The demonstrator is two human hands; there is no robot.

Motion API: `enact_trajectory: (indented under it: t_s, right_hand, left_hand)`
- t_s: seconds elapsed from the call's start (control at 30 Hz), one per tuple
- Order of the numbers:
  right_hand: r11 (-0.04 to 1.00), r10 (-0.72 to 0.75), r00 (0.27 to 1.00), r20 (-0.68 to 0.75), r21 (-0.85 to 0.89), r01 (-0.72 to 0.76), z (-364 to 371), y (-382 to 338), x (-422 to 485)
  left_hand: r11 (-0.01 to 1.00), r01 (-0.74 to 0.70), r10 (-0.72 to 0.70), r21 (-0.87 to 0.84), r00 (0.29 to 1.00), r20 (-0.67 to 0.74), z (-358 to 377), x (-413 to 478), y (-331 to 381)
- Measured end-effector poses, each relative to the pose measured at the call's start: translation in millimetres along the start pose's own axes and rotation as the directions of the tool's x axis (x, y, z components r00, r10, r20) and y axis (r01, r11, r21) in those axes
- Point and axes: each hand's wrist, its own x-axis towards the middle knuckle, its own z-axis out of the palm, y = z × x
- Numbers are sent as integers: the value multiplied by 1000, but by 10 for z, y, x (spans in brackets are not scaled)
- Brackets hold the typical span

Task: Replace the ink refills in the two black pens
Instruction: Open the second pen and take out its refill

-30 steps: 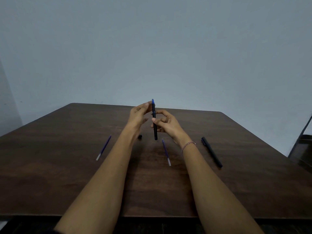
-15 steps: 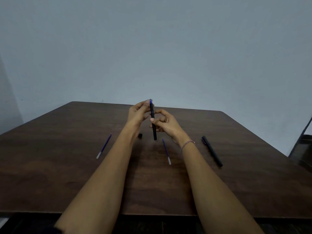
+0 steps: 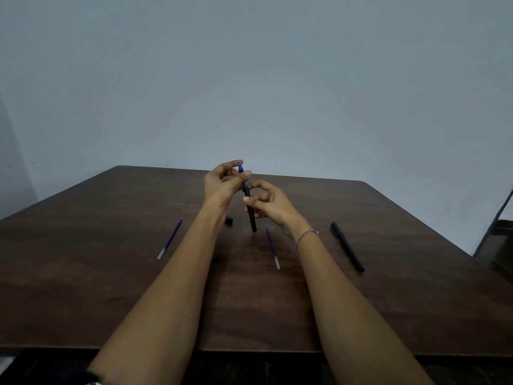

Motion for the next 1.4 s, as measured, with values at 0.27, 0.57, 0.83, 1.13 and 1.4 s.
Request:
enact_trajectory:
  t_s: [0.27, 0.57, 0.83, 1.13, 1.4]
  right_hand:
    - [999, 9, 999, 31, -42, -8, 34, -11, -7]
    - [1000, -12, 998, 65, 17, 11, 43, -36, -7]
    - [999, 32, 991, 129, -44, -27, 82, -65, -27]
    - [999, -28, 995, 100, 46, 24, 82, -86, -51]
    - [976, -164, 985, -54, 136, 170, 77, -126, -42]
  left_hand:
    - [1000, -6, 5, -20, 997, -76, -2, 15, -5]
    - [994, -31, 13, -104, 986, -168, -23, 33, -2]
    - [961, -61, -35, -269, 940, -339, -74, 52, 68]
    - [967, -19, -92, -254, 904, -418, -239, 118, 46]
    - [863, 303, -148, 405, 917, -371, -371, 161, -27]
